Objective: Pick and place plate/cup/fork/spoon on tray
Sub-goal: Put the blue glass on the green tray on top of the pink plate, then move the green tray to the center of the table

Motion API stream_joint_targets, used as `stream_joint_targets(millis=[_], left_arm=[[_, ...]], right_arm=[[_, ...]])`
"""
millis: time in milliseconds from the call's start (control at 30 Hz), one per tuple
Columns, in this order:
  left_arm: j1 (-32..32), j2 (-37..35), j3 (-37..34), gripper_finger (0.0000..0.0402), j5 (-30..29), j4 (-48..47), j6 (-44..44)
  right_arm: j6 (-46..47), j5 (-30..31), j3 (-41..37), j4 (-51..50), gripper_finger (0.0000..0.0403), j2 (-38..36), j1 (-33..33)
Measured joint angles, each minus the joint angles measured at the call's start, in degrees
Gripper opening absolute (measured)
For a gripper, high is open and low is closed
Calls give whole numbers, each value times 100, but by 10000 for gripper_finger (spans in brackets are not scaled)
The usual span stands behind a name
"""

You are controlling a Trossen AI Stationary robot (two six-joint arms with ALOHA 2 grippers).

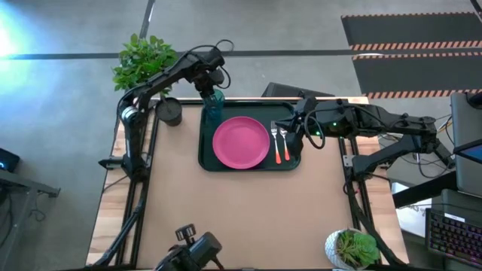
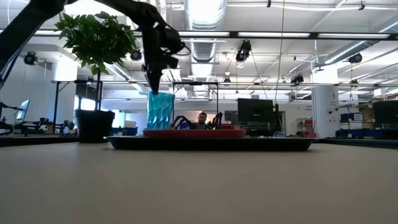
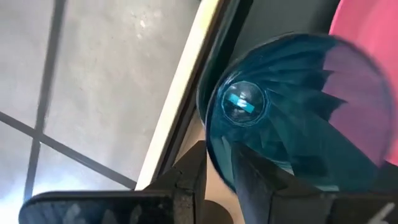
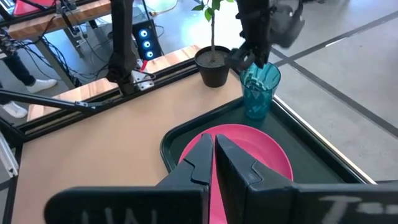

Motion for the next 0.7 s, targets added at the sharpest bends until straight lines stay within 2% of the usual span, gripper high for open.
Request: stream_joint_targets(millis=[333, 533, 700], left_arm=[[-27, -926, -4, 57, -28, 43, -31], [-212, -1543, -19, 57, 25, 42, -625], [-532, -2162, -45, 56, 84, 32, -1093]], right_arm=[[0, 2, 0, -71, 8, 0, 0], [145, -2, -17, -152, 8, 0, 0], [680, -18, -119, -677, 8, 111, 0]])
